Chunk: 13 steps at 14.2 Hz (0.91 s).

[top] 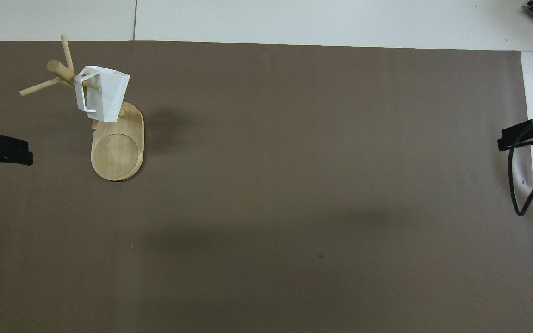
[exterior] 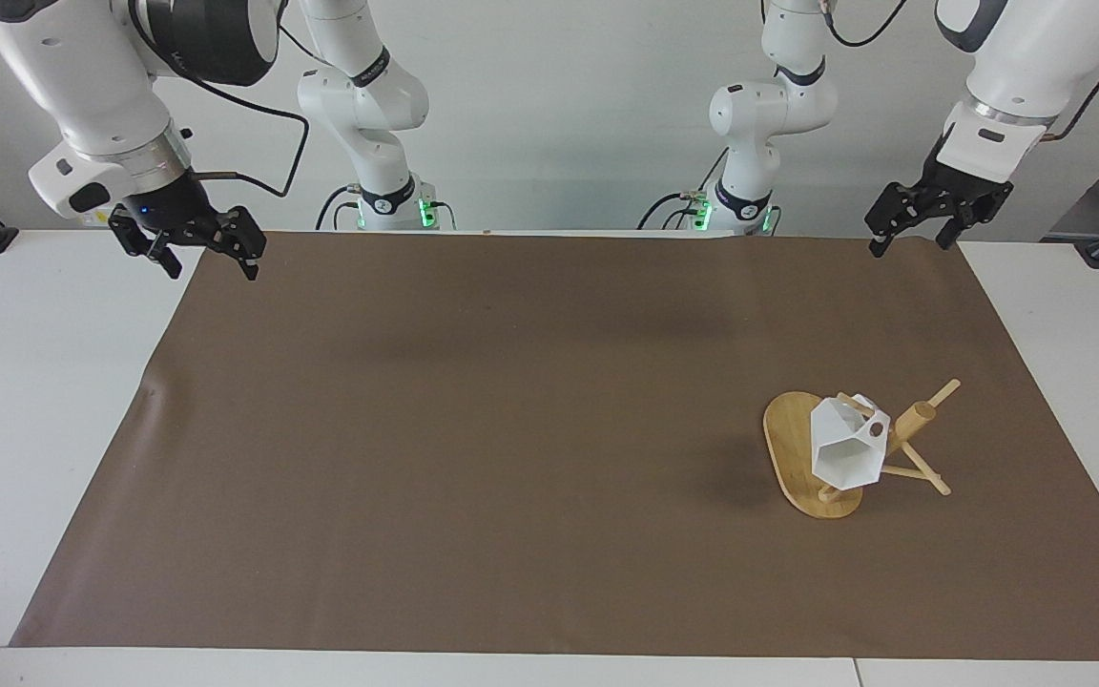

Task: Hang cup on rack

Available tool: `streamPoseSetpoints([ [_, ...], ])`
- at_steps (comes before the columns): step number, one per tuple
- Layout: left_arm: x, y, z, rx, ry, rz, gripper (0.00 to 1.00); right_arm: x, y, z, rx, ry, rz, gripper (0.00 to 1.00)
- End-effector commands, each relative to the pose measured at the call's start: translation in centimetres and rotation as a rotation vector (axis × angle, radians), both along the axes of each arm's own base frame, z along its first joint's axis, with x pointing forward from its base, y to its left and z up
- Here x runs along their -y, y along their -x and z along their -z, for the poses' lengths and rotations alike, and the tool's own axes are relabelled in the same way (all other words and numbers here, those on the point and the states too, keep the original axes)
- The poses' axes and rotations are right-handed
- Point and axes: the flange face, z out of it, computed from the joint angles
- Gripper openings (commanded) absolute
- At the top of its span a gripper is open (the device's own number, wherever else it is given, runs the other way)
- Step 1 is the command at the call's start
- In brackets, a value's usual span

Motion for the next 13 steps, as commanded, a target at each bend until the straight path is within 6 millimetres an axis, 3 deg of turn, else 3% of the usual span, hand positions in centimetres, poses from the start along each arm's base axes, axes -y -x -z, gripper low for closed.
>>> streamPoseSetpoints([
  [1,0.0,-0.5,-0.6,-0.047,-0.029,0.038,1.0,-0.1,0.7,-0.2,-0.001,-0.018,0.015,1.0],
  [3,0.0,-0.5,-2.1,-0.021,-0.009,0.037,1.0,-0.2,0.8,-0.3,0.001,-0.018,0.014,1.0],
  [6,0.6,-0.4,-1.2,0.007,0.004,0.042,1.0,-0.2,0.8,-0.3,0.001,-0.018,0.014,1.0],
  [13,0.8,0.5,-1.9,-0.011,0.003,0.058,1.0,-0.2,0.7,-0.2,0.002,-0.018,0.014,1.0],
])
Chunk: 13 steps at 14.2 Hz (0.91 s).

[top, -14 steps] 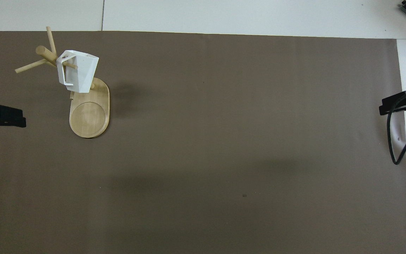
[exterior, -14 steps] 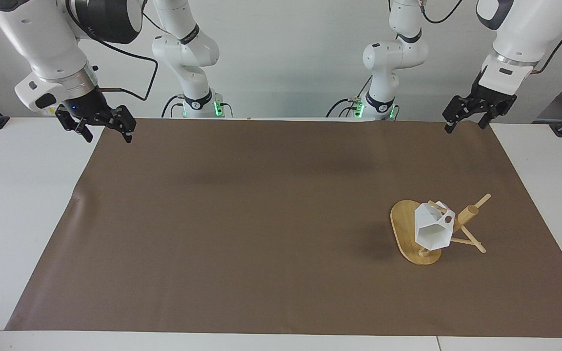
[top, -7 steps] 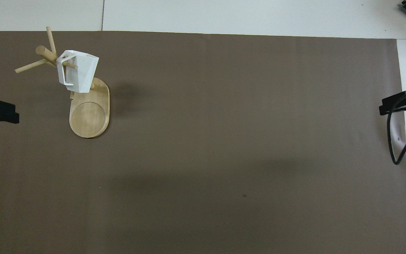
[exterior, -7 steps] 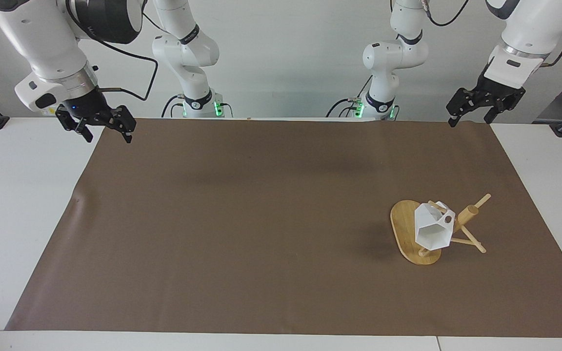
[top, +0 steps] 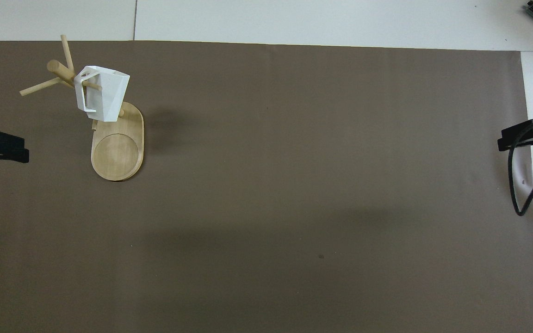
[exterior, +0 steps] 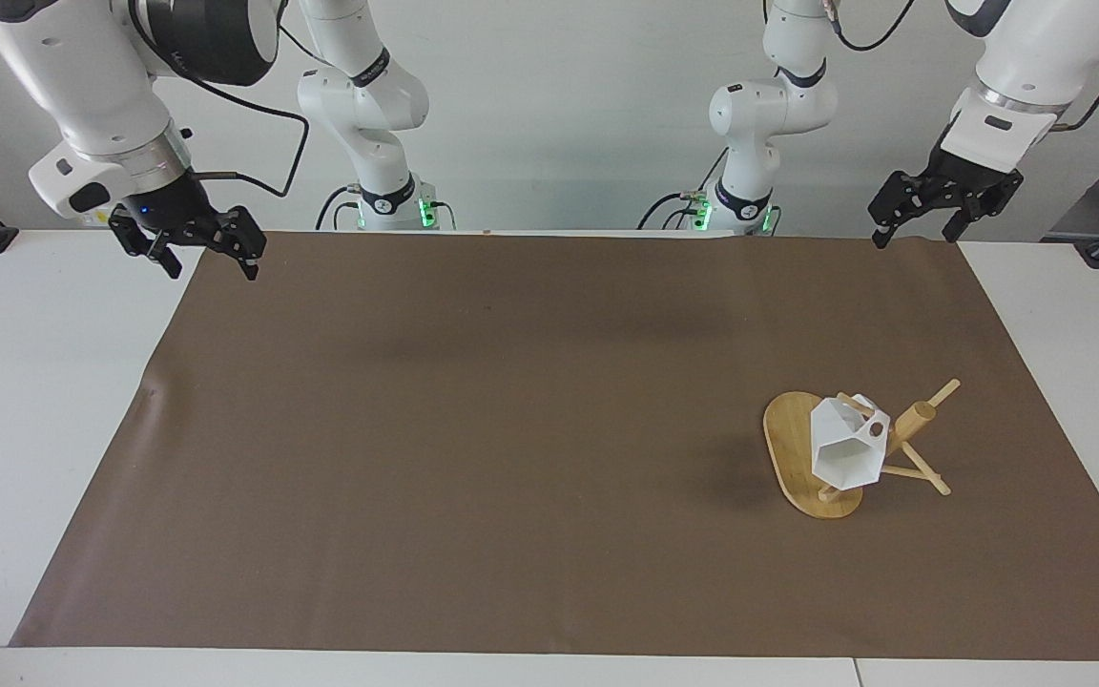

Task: Hang cup on rack

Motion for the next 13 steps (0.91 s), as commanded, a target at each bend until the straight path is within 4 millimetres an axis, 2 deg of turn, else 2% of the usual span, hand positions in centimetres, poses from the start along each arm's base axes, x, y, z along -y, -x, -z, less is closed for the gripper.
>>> streamPoseSetpoints([
  [1,0.14,0.72,-0.69,-0.006,0.003,0.061,1.0,-0.23,0.69,-0.35,0.007,-0.018,0.014,1.0],
  [13,-0.22,0.6,-0.57,0.028,0.058,0.077,1.0,-0.52,0.62,-0.26,0.007,-0.045,0.015,1.0],
])
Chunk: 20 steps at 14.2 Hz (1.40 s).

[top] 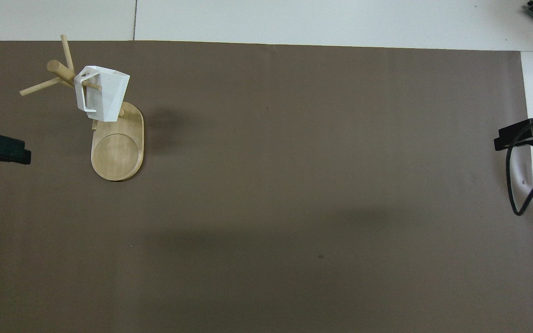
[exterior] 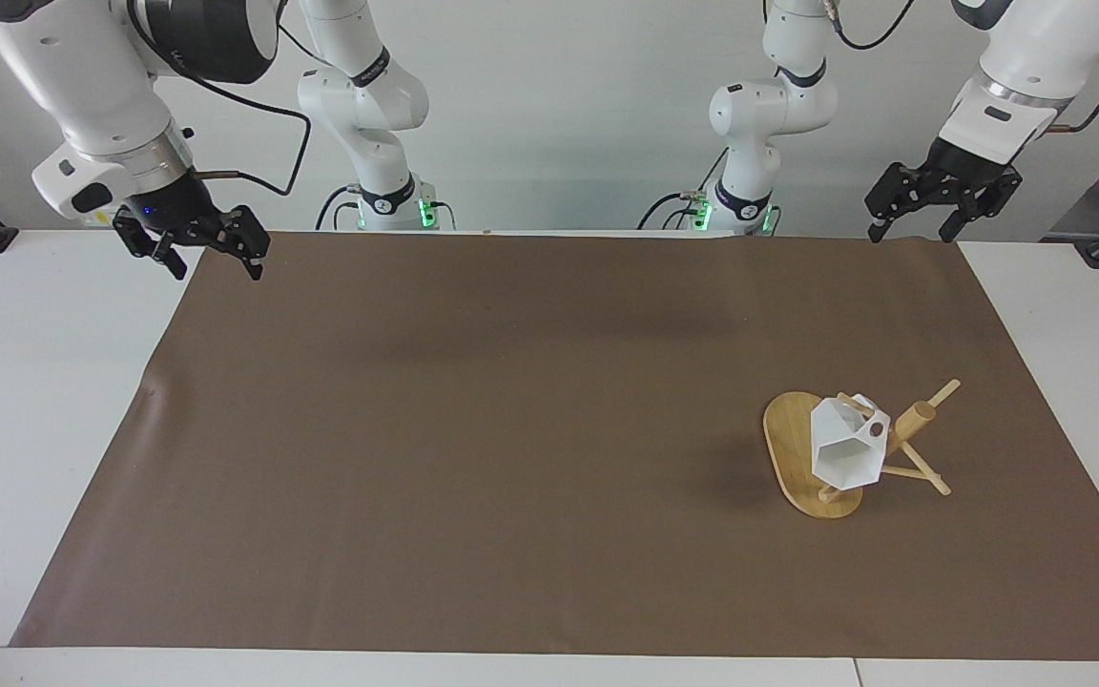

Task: Hang cup on rack

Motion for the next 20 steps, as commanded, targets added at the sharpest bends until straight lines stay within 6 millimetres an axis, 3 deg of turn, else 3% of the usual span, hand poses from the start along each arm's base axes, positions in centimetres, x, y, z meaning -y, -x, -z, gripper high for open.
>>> streamPoseSetpoints([
  [1,-0.25,0.44,-0.17,0.019,0.015,0.012,1.0,-0.2,0.64,-0.26,0.005,-0.017,0.015,1.0],
  [20,-0.15,0.83,0.18,-0.003,0.001,0.053,1.0,-0.21,0.68,-0.24,0.002,-0.017,0.012,1.0],
])
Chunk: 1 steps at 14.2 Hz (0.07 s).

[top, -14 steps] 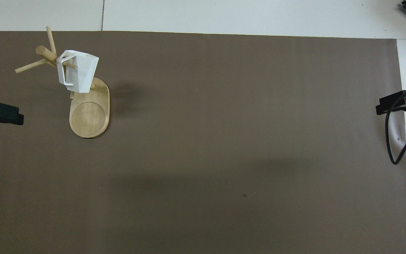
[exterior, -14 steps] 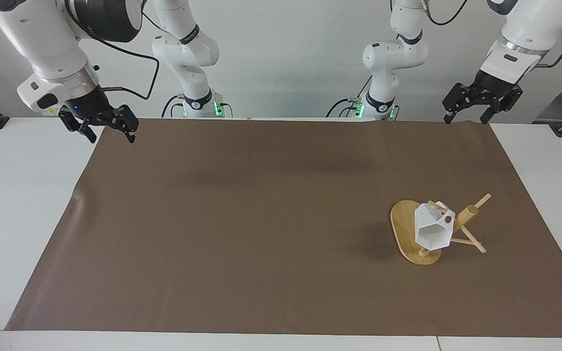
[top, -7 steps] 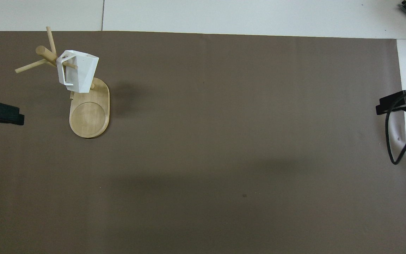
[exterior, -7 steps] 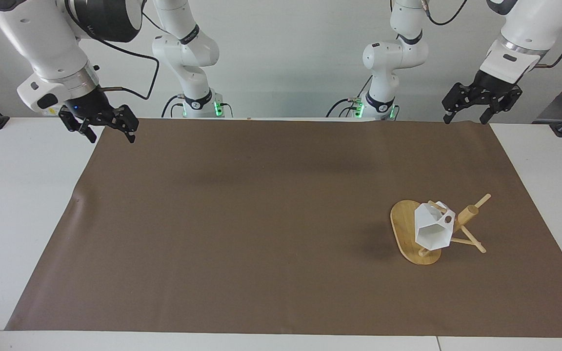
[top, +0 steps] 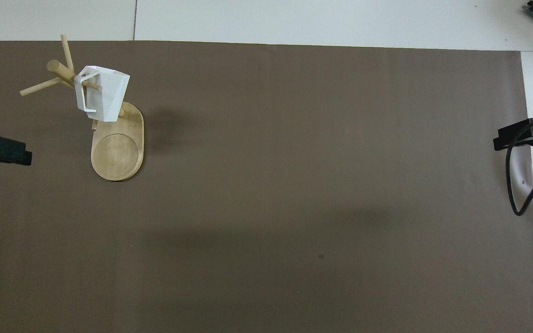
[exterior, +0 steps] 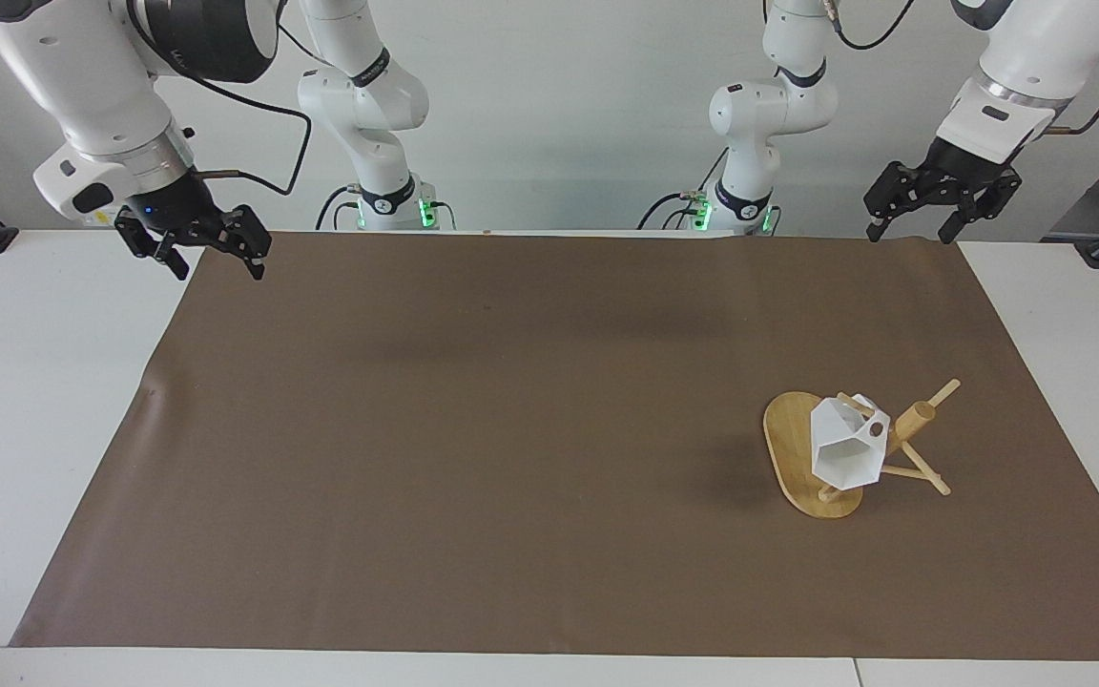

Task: Hang cup on rack

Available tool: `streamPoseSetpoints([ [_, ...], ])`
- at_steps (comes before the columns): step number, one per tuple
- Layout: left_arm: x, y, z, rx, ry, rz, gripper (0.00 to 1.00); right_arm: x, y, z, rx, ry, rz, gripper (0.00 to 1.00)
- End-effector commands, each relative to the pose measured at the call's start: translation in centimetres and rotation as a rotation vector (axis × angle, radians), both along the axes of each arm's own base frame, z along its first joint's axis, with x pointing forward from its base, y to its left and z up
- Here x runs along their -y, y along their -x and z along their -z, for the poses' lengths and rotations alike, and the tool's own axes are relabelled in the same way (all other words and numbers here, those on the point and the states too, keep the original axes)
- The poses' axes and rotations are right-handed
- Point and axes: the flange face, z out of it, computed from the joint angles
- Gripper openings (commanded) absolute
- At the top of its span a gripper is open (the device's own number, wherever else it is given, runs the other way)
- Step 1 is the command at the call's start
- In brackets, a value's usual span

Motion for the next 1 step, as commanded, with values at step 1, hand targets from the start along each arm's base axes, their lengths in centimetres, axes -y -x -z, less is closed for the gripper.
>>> streamPoseSetpoints([
  [1,-0.12,0.89,0.19,-0.004,-0.002,0.018,1.0,-0.18,0.68,-0.24,0.002,-0.015,0.012,1.0],
])
